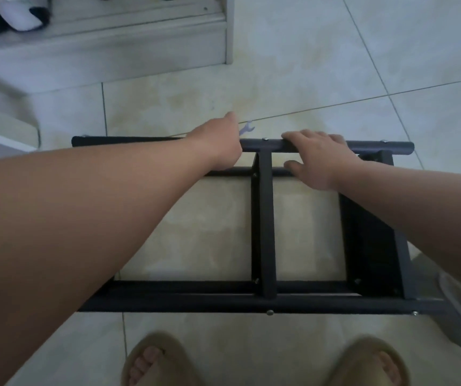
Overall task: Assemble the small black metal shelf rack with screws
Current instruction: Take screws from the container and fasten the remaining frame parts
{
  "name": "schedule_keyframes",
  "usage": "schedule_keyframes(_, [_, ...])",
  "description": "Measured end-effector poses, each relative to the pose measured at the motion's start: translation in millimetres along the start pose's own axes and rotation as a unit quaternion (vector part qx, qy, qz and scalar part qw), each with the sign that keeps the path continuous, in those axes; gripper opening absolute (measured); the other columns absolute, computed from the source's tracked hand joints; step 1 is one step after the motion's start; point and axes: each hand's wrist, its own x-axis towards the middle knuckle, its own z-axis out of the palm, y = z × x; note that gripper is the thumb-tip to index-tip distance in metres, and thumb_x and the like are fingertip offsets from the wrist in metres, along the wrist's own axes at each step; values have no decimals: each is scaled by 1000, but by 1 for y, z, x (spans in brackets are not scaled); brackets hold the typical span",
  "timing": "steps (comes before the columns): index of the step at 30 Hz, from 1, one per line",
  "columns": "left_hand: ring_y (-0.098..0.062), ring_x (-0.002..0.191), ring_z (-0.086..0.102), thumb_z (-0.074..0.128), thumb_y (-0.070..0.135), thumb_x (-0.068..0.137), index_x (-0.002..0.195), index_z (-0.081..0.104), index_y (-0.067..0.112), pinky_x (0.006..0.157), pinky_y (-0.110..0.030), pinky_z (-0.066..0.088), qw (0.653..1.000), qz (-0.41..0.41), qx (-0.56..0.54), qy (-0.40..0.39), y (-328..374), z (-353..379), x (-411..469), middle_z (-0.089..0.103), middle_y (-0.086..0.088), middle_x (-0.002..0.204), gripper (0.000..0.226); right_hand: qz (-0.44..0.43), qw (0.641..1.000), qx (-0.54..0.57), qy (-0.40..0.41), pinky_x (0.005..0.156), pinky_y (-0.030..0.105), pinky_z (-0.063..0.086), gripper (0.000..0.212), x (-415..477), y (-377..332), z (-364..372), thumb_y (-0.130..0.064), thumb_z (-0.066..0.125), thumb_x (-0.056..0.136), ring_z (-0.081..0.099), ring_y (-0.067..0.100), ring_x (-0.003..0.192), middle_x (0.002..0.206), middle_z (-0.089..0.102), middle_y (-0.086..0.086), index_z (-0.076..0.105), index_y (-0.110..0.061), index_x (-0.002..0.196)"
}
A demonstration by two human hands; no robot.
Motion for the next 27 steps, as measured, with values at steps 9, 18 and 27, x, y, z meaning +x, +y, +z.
schedule_keyframes(9, [-30, 71, 48, 38, 9, 97, 101, 31, 12, 68, -38, 30, 999, 27, 45, -5, 2, -8, -5, 47, -5, 77, 8, -8, 998, -39, 41, 92, 45, 43, 24, -13, 2, -19, -28, 44, 107, 50, 28, 109, 118, 54, 5, 52, -16, 125])
schedule_keyframes(18, [-26, 70, 49, 50, 5, 97, 110, 47, 4, 55, -35, 31, 997, -14, 19, -78, 29, -84, -93, 57, -11, 82, 14, -60, 991, -43, 110, 94, 46, 44, 29, -114, -24, -75, -35, 50, 103, 49, 27, 113, 120, 54, 2, 55, -17, 125])
schedule_keyframes(27, [-34, 105, 62, 42, 6, 101, 121, 57, 1, 68, -31, 36, 987, -36, 61, -145, 52, -54, -240, 63, -18, 115, 26, -71, 991, -77, 81, 87, 33, 47, 27, -241, -63, -39, -35, 51, 103, 47, 22, 110, 122, 52, 0, 53, -20, 126])
